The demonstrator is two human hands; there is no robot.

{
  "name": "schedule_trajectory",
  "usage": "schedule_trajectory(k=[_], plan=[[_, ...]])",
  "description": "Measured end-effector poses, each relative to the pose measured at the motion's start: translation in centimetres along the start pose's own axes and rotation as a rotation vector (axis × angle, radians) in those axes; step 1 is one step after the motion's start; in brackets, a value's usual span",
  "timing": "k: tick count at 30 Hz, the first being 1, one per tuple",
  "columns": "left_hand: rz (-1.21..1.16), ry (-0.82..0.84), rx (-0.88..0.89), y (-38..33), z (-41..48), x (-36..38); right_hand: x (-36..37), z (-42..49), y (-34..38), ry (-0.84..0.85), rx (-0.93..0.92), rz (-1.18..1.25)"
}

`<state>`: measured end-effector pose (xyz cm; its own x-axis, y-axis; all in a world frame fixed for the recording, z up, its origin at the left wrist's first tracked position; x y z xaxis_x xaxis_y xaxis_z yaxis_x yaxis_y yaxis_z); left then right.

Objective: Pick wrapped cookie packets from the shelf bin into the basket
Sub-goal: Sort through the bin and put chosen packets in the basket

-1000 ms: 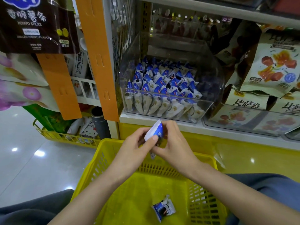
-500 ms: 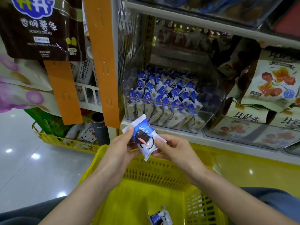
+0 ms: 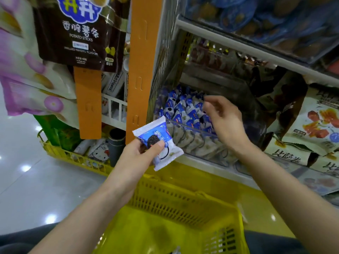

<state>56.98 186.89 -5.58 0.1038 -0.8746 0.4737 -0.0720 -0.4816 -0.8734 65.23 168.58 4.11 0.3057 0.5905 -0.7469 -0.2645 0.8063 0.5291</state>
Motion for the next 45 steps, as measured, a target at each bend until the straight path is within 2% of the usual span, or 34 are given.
schedule_trajectory(k=[6, 13, 17, 22, 24, 26, 28, 30, 33, 37, 42, 45], plan=[[-0.069, -0.019, -0.025, -0.7, 0.2, 0.0, 5.0, 5.7, -4.0, 0.396, 0.206, -0.36], [-0.072, 0.032, -0.014, -1.1, 0.3, 0.3, 6.9, 6.8, -5.3, 0.464, 0.265, -0.46], [-0.025, 0.039, -0.05, -0.8, 0.1, 0.4, 6.0, 7.5, -4.7, 0.383, 0.243, -0.466], [-0.046, -0.011, -0.092, -0.5, -0.2, 0.0, 1.1, 6.9, -1.3, -0.003, 0.104, -0.273], [-0.09, -0.01, -0.12, -0.5, -0.3, 0.2, -0.9, 5.9, 0.4, -0.082, 0.103, -0.132], [-0.16, 0.005, -0.157, -0.5, -0.5, 0.5, -1.3, 4.2, 1.9, 0.038, 0.145, 0.096], [-0.25, 0.049, -0.19, -0.4, -0.8, 0.8, -0.5, 1.4, 3.5, 0.257, 0.144, 0.26], [-0.311, 0.109, -0.215, -0.4, -1.1, 1.3, 0.5, -1.3, 4.4, 0.419, 0.104, 0.273], [-0.318, 0.211, -0.227, -0.7, -1.9, 2.4, 1.9, -4.2, 5.1, 0.563, 0.09, 0.3], [-0.212, 0.237, -0.148, -0.9, -2.5, 2.5, 2.3, -6.2, 6.2, 0.608, 0.011, 0.322], [-0.18, 0.211, -0.117, -1.2, -2.6, 2.2, 1.3, -6.1, 5.9, 0.438, -0.07, 0.069], [-0.166, 0.218, -0.113, -1.6, -2.6, 2.2, 1.9, -6.2, 5.1, 0.629, 0.018, 0.13]])
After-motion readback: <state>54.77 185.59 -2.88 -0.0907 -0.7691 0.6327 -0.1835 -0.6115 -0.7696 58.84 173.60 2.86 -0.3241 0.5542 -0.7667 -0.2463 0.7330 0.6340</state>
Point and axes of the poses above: each hand's wrist, its own z-axis towards the middle knuckle, its own x-axis out of the palm, y = z × x, the point moved 6 cm from there along z, towards the middle knuckle, and after that the axes turned 14 degrees about -z, right-handed, at the moved point
